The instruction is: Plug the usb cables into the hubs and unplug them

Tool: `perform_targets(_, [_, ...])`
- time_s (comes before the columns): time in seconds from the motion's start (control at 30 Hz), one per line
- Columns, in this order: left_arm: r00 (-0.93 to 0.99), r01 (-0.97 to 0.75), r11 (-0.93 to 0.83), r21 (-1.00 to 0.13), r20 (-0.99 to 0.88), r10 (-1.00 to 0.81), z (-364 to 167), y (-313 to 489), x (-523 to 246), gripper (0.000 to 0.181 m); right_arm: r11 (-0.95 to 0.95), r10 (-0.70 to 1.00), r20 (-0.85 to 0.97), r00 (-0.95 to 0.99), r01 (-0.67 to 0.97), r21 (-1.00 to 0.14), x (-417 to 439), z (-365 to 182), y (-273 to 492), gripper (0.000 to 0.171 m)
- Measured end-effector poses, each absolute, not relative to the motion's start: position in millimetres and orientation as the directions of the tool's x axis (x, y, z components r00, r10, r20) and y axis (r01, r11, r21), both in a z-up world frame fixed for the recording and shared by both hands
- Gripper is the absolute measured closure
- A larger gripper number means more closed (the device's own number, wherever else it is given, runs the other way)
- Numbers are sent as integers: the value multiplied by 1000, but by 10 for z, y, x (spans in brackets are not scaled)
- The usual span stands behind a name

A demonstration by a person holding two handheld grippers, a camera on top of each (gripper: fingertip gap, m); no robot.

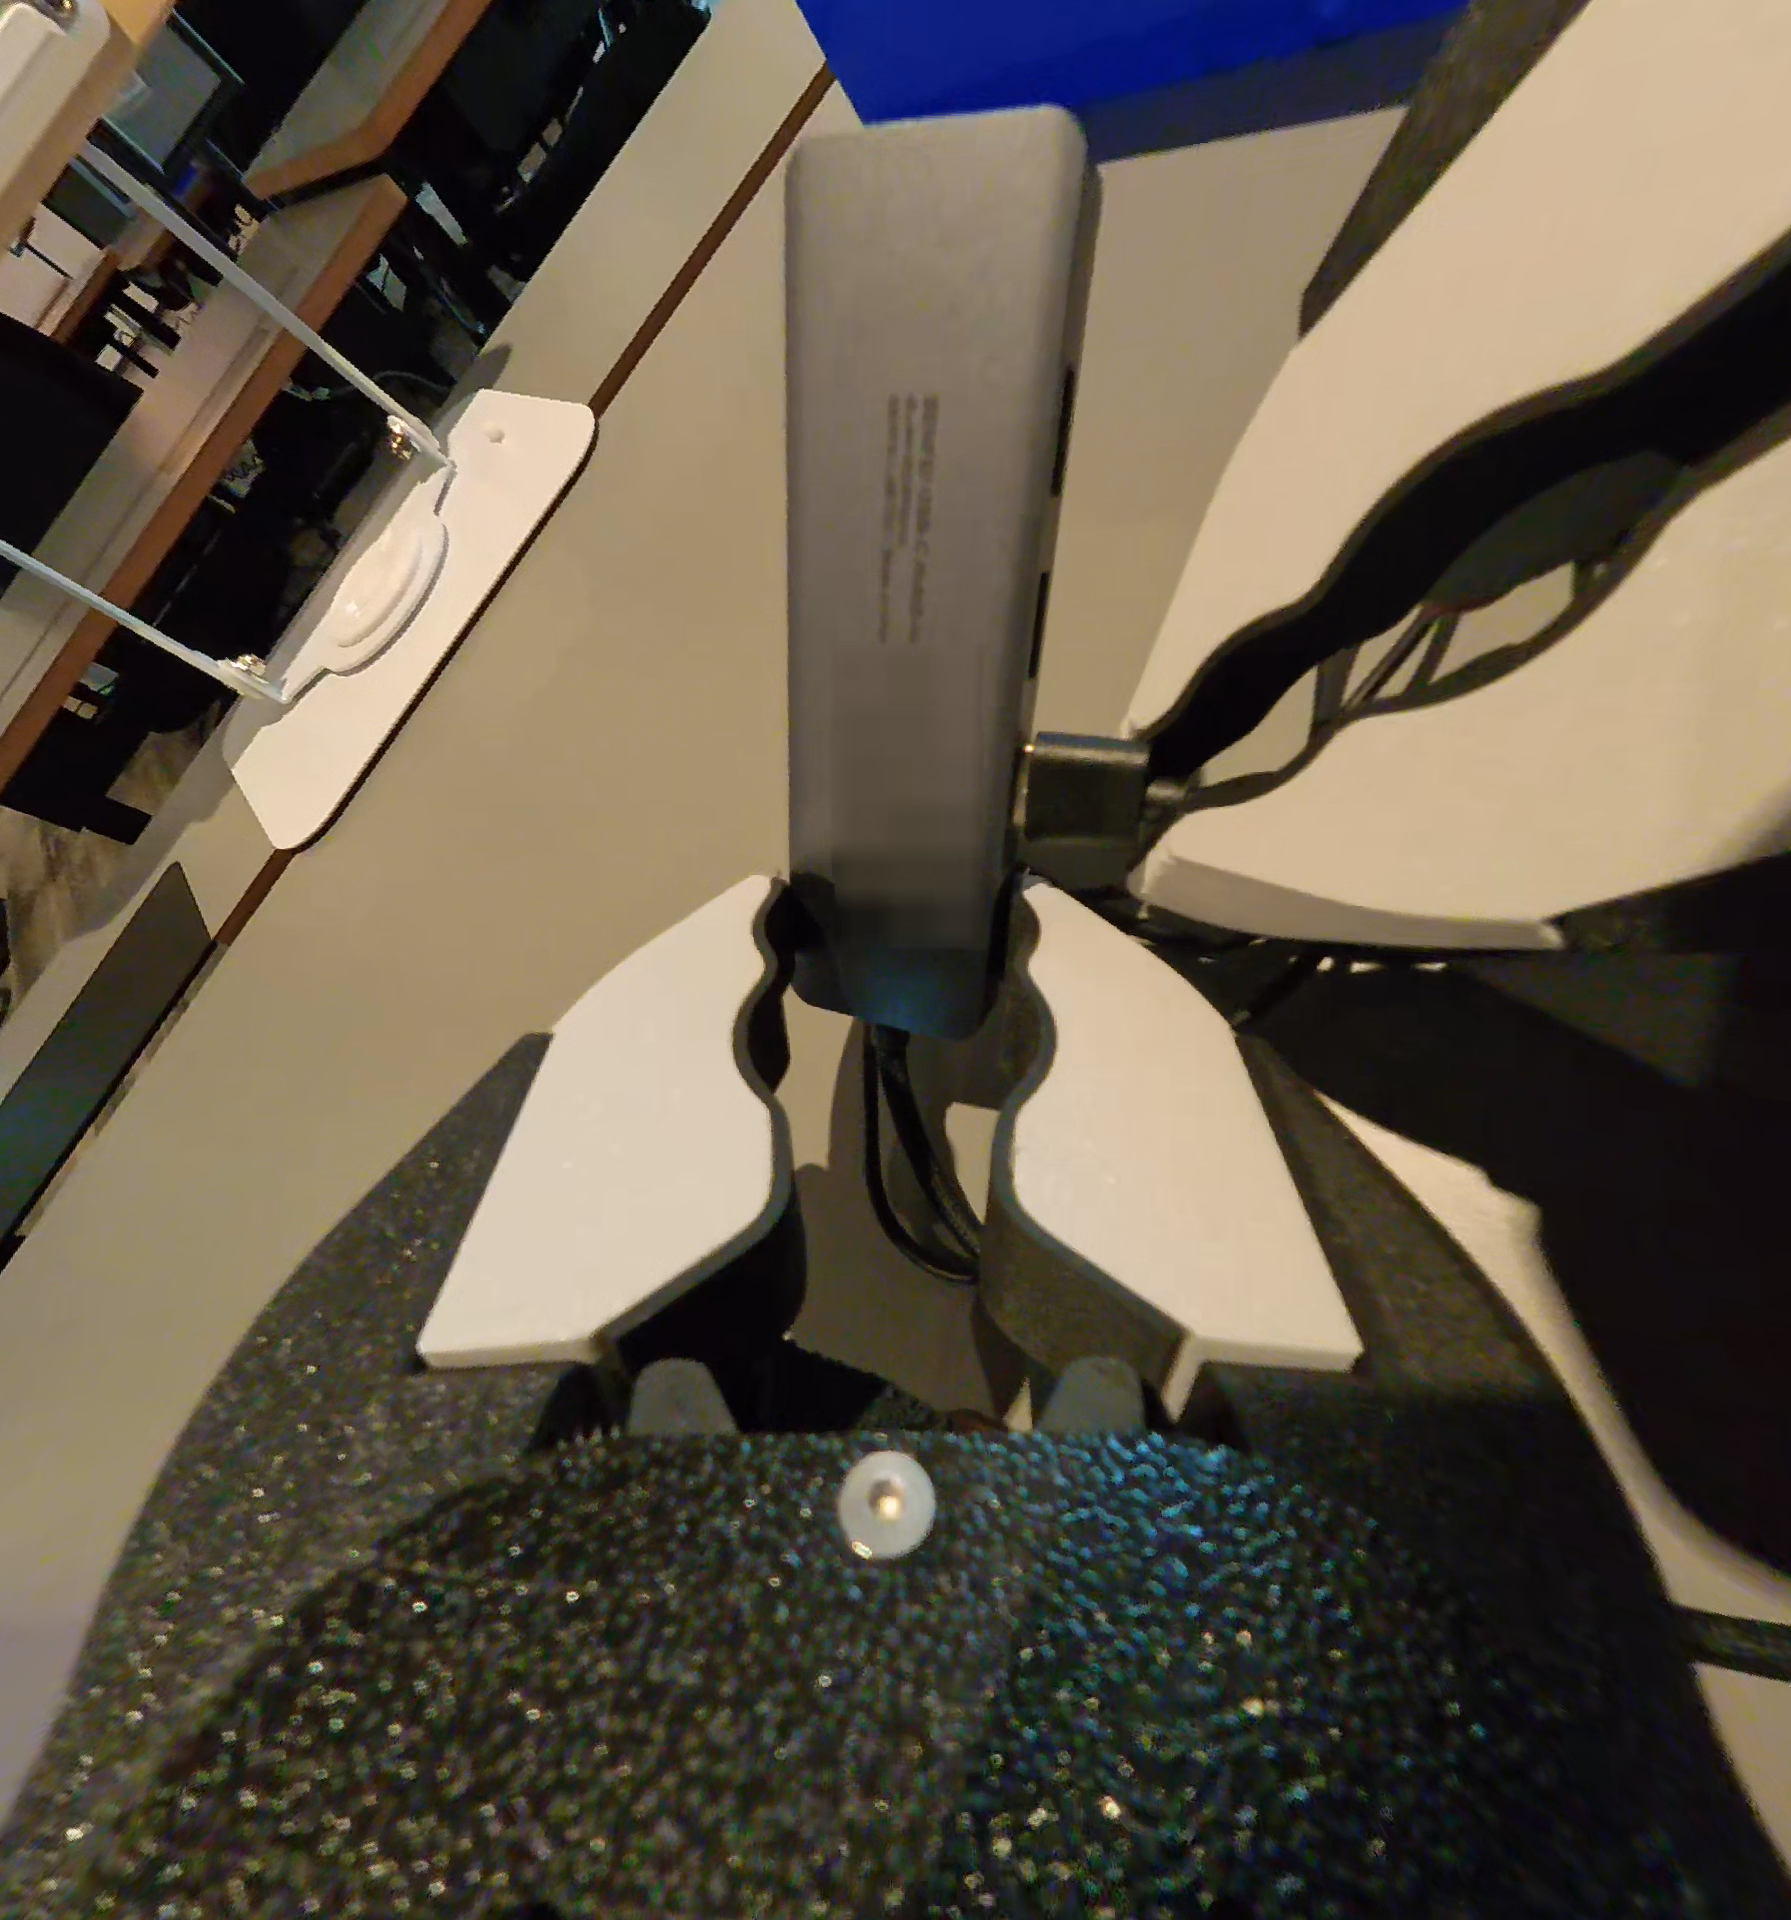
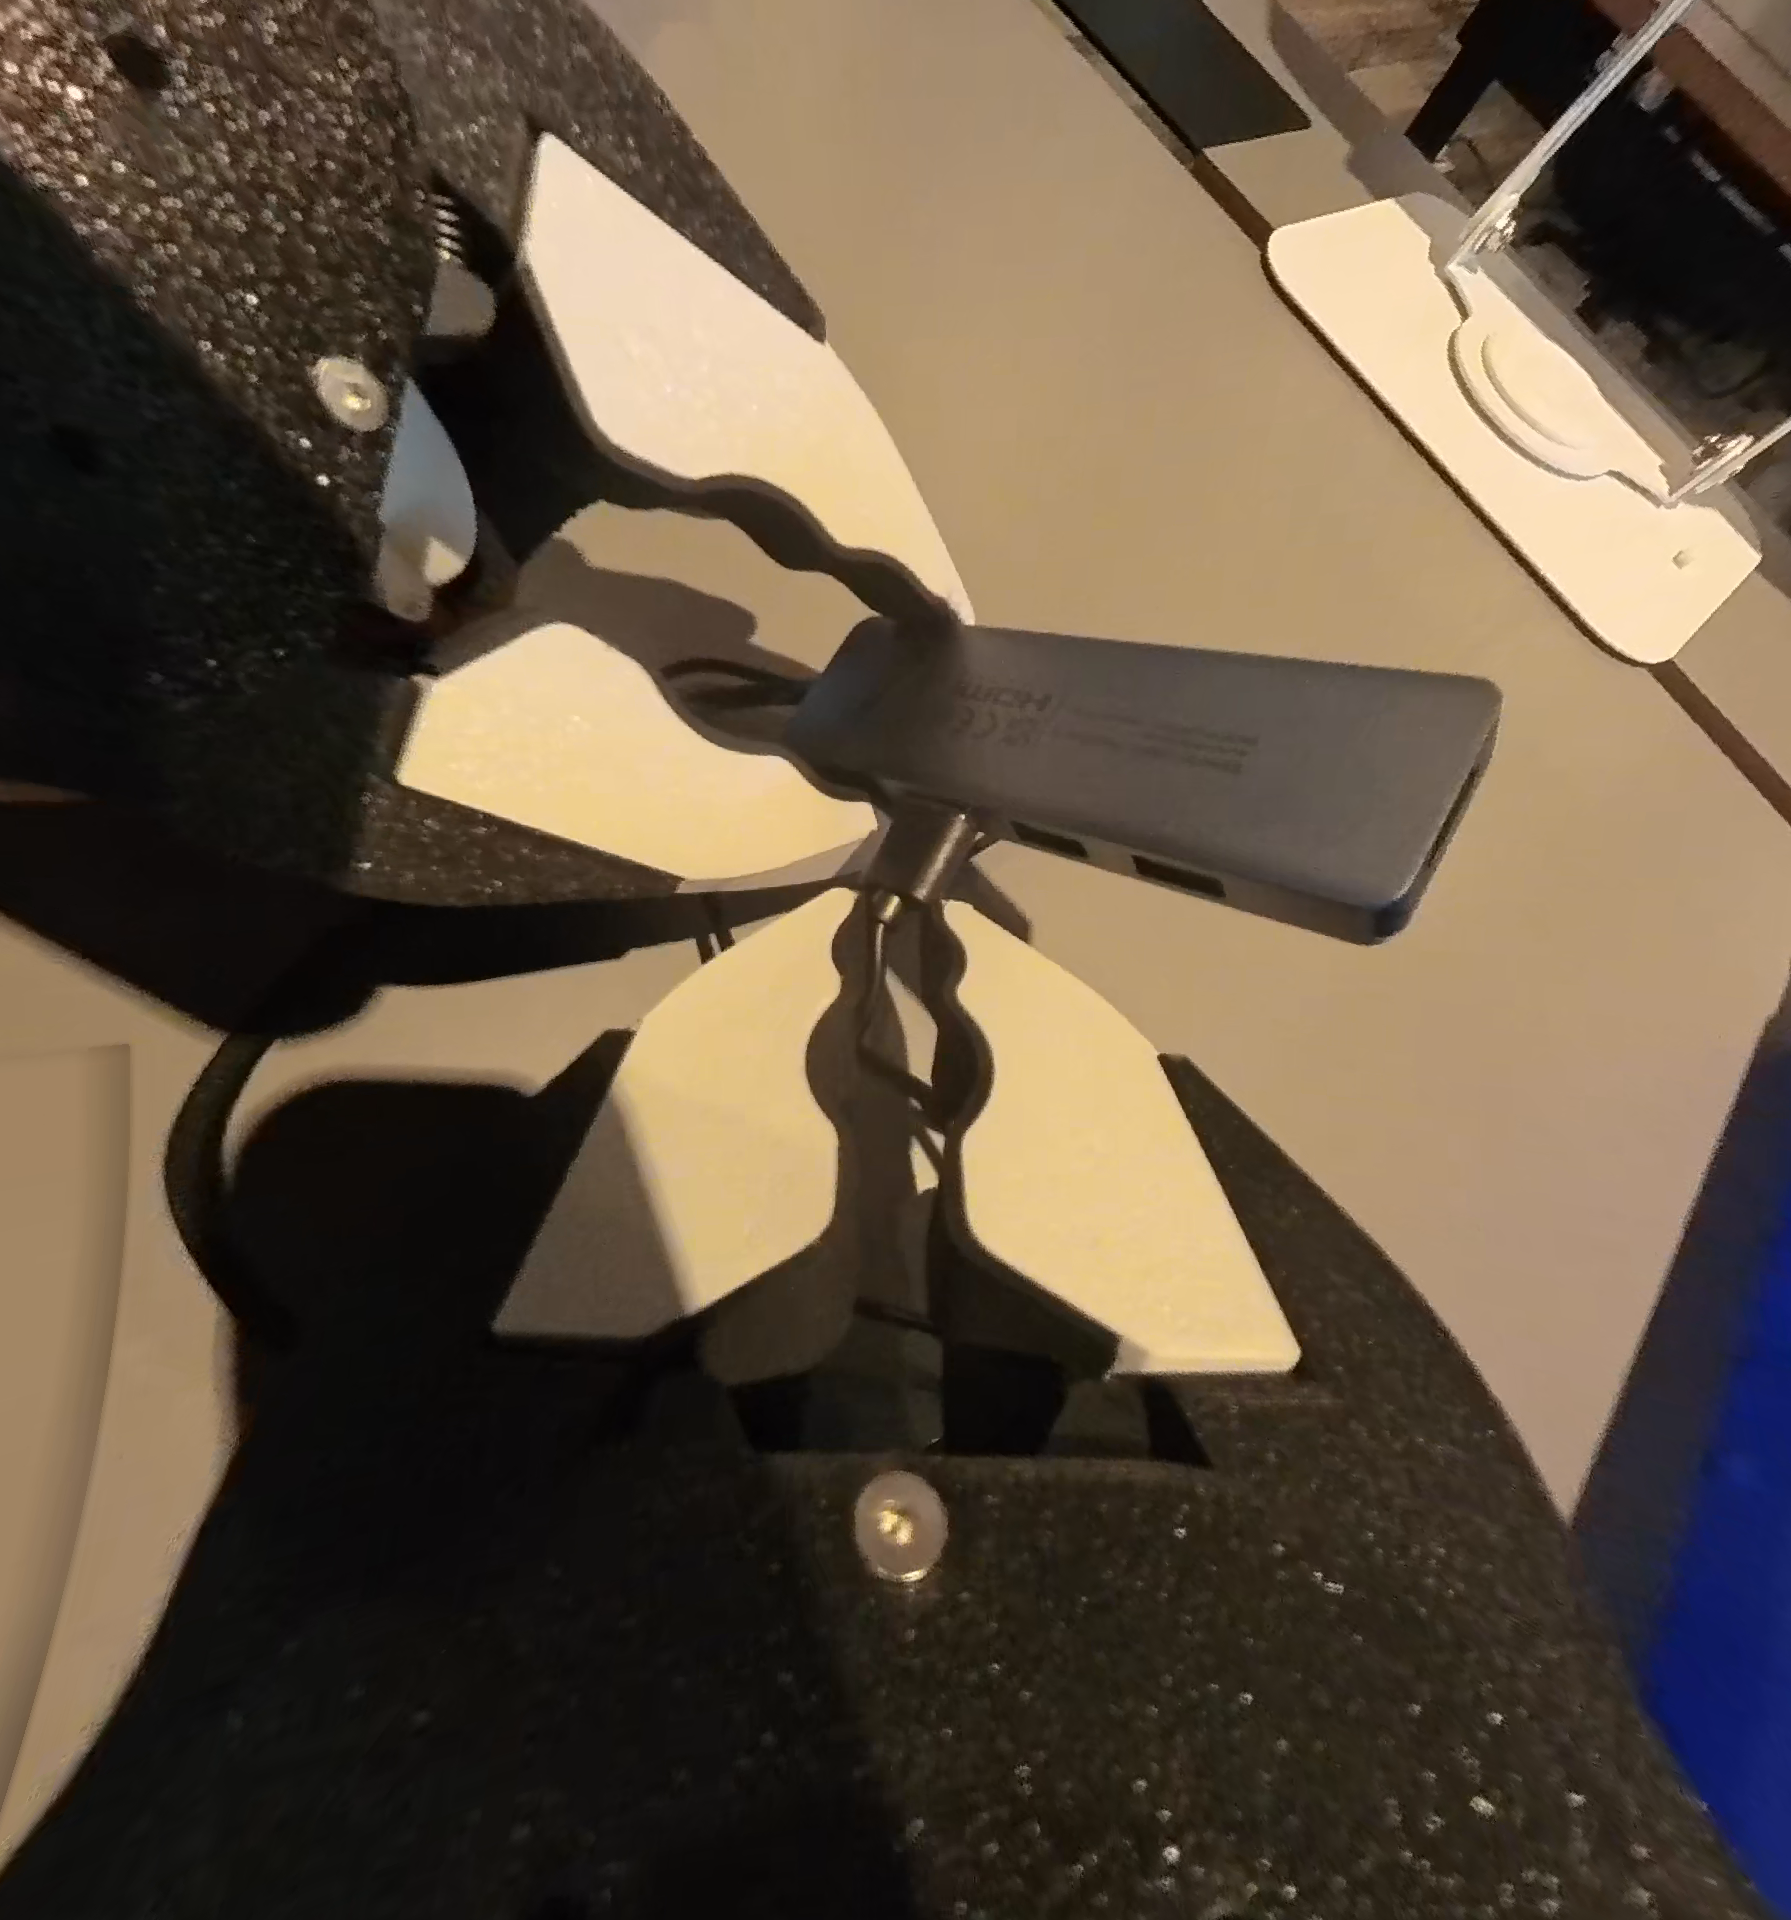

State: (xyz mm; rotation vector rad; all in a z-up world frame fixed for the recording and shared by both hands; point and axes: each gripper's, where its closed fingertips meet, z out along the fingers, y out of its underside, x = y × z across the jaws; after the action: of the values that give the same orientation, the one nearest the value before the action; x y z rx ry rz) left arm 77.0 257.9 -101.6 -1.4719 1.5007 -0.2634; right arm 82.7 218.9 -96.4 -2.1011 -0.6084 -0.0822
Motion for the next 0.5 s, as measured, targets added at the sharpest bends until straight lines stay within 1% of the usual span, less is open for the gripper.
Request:
perform_targets(0.43, [222, -669, 193, -718, -441, -870, -1068, 2589, 775, 143, -480, 337, 292, 895, 430, -764, 838, -1010, 2197, 162])
perform_targets(0.5, [229, -670, 183, -719, -435, -871, -1070, 2603, 770, 143, -480, 344, 294, 892, 436, -762, 828, -1019, 2184, 168])
